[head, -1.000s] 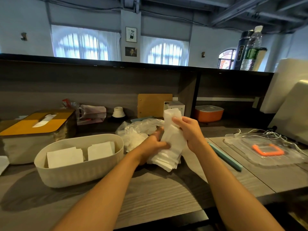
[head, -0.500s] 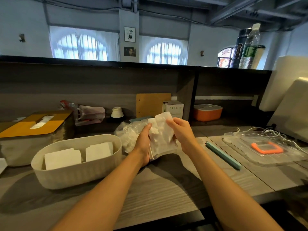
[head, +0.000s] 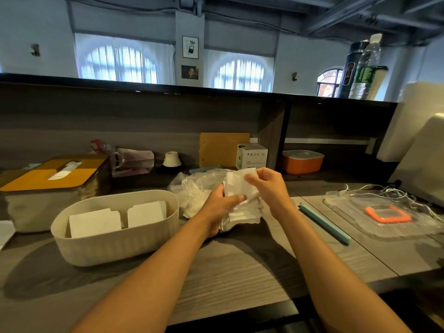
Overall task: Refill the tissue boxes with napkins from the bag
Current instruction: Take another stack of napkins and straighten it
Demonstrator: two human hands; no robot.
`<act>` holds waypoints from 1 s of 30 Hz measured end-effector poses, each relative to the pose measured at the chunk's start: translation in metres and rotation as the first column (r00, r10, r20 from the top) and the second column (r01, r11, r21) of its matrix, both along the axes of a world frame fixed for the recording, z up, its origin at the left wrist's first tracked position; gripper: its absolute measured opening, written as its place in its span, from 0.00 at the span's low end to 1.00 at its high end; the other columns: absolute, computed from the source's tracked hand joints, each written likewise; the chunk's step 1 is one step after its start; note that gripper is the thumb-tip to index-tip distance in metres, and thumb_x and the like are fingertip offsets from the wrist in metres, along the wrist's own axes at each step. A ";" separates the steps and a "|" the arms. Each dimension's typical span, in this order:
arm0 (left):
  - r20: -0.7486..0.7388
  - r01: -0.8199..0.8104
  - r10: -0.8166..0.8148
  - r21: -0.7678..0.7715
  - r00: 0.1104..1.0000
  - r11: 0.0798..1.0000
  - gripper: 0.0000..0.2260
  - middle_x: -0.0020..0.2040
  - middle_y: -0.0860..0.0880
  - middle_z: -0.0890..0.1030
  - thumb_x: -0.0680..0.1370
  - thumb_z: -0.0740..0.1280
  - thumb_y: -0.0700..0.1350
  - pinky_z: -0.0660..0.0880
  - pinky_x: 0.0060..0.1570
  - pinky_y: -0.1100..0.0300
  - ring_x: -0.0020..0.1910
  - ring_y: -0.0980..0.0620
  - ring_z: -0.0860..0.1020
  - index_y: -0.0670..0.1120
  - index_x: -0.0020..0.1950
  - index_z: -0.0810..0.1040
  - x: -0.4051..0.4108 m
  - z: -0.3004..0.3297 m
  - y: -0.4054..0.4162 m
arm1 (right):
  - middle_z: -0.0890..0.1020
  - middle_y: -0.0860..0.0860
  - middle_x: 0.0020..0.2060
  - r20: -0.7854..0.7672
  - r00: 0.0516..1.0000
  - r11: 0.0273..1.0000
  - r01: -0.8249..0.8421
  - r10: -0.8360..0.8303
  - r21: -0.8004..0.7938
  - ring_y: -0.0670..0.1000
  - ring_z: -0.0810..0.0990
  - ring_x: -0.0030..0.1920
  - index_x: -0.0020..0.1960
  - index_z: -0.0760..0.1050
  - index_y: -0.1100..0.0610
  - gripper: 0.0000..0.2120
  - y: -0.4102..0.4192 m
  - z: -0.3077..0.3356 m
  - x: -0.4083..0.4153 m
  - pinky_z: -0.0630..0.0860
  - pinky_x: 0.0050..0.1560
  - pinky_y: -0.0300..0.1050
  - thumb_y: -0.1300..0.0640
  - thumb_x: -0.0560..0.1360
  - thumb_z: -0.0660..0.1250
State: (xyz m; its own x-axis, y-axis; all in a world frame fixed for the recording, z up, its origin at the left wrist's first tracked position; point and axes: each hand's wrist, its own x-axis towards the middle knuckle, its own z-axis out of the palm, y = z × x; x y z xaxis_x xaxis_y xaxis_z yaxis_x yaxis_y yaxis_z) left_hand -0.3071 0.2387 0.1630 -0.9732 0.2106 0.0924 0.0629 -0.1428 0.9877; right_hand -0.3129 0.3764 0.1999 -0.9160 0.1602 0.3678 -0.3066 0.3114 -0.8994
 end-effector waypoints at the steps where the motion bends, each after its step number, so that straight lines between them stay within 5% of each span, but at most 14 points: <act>1: 0.013 0.005 -0.005 0.009 1.000 1.000 0.19 0.57 0.45 0.83 0.77 0.71 0.40 0.82 0.50 0.50 0.54 0.46 0.83 0.49 0.66 0.72 -0.001 0.001 -0.001 | 0.81 0.51 0.42 -0.027 0.999 0.999 0.016 -0.017 -0.038 0.50 0.79 0.45 0.46 0.78 0.54 0.02 0.001 0.000 0.000 0.78 0.46 0.47 0.56 0.77 0.69; 7: 0.158 -0.092 0.072 0.124 0.985 0.988 0.14 0.57 0.43 0.81 0.83 0.61 0.38 0.81 0.49 0.47 0.53 0.42 0.82 0.46 0.68 0.72 -0.008 0.001 0.001 | 0.80 0.56 0.48 -0.136 0.989 0.877 -0.120 0.063 -0.465 0.56 0.79 0.51 0.49 0.77 0.52 0.03 0.006 0.009 0.005 0.79 0.53 0.53 0.54 0.77 0.68; 9: 0.198 -0.114 0.079 0.170 0.977 0.979 0.14 0.58 0.42 0.81 0.84 0.59 0.43 0.80 0.52 0.45 0.54 0.41 0.81 0.46 0.69 0.70 -0.007 0.002 0.002 | 0.79 0.56 0.48 -0.117 0.985 0.848 -0.168 0.125 -0.503 0.54 0.79 0.48 0.51 0.76 0.53 0.04 0.004 0.011 0.007 0.81 0.45 0.48 0.53 0.78 0.67; 15: 0.146 -0.001 -0.038 0.257 0.988 0.966 0.18 0.56 0.42 0.84 0.83 0.58 0.56 0.82 0.47 0.48 0.53 0.42 0.83 0.48 0.65 0.77 0.002 0.005 0.004 | 0.79 0.47 0.46 -0.101 0.995 0.985 -0.014 -0.003 -0.173 0.48 0.80 0.47 0.55 0.74 0.50 0.04 -0.007 -0.002 0.000 0.77 0.42 0.39 0.54 0.81 0.63; 21: -0.094 -0.057 0.055 -0.018 0.994 0.998 0.24 0.62 0.46 0.79 0.77 0.71 0.40 0.80 0.57 0.49 0.59 0.48 0.79 0.50 0.70 0.68 0.003 -0.002 0.011 | 0.78 0.45 0.50 -0.043 0.999 0.998 0.012 -0.015 -0.065 0.43 0.76 0.48 0.63 0.74 0.53 0.12 -0.009 -0.008 -0.006 0.74 0.43 0.37 0.52 0.81 0.63; 25: -0.084 -0.112 0.117 0.060 0.990 0.992 0.25 0.62 0.46 0.79 0.75 0.71 0.35 0.80 0.57 0.45 0.59 0.45 0.79 0.50 0.68 0.69 0.000 -0.003 0.007 | 0.80 0.47 0.48 -0.005 1.000 0.995 0.013 -0.014 -0.097 0.49 0.80 0.51 0.62 0.77 0.53 0.15 -0.003 -0.007 -0.009 0.78 0.44 0.41 0.59 0.76 0.71; 30: -0.093 -0.008 0.010 0.016 0.996 1.000 0.26 0.62 0.46 0.79 0.75 0.71 0.34 0.81 0.53 0.51 0.58 0.46 0.79 0.50 0.69 0.68 0.003 -0.003 0.007 | 0.77 0.43 0.49 -0.060 0.998 0.990 -0.029 0.021 -0.135 0.40 0.76 0.48 0.66 0.75 0.54 0.20 -0.002 -0.005 -0.009 0.72 0.41 0.32 0.60 0.75 0.72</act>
State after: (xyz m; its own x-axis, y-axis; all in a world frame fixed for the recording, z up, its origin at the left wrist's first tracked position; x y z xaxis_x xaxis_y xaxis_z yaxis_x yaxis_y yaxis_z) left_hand -0.3041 0.2453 0.1601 -0.9620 0.1999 0.1862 0.1561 -0.1568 0.9752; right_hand -0.3214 0.3739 0.1950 -0.8978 0.1900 0.3973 -0.3661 0.1794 -0.9131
